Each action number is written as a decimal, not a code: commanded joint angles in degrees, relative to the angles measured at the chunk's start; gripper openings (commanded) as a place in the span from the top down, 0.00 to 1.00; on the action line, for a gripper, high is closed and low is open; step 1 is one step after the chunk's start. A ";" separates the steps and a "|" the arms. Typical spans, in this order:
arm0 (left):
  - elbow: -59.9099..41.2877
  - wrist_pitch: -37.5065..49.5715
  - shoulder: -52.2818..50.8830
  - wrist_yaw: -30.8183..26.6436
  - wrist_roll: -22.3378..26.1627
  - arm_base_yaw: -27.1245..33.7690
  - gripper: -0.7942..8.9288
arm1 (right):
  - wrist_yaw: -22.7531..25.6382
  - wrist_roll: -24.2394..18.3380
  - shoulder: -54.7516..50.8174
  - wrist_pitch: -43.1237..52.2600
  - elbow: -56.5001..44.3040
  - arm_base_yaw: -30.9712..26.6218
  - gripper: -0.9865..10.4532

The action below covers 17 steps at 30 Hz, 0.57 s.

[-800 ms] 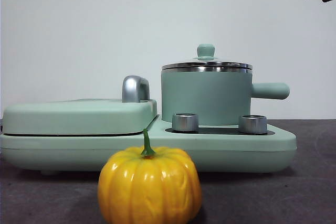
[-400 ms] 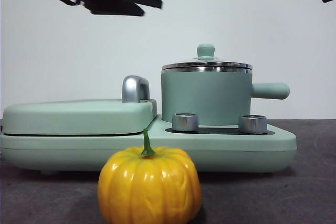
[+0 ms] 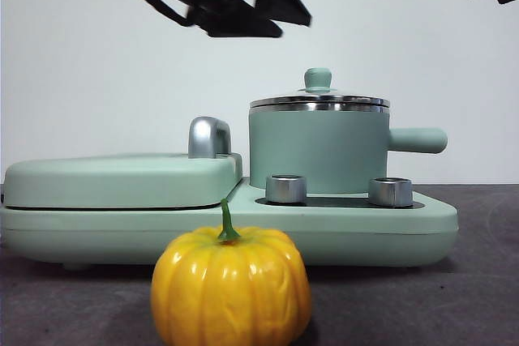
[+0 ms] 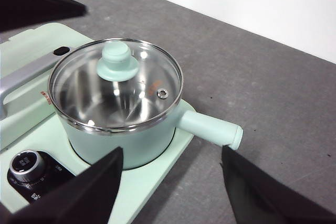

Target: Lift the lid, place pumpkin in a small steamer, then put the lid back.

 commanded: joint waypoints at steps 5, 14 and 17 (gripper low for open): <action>5.77 0.83 6.67 0.15 -0.15 -1.84 0.63 | -0.07 0.74 0.35 0.61 1.11 0.04 0.65; 5.95 0.02 8.81 0.13 -0.13 -2.25 0.63 | -0.07 0.74 0.35 0.61 1.11 0.04 0.65; 5.95 -1.79 8.81 0.13 -0.09 -2.25 0.63 | -0.04 0.74 0.35 0.61 1.11 0.04 0.65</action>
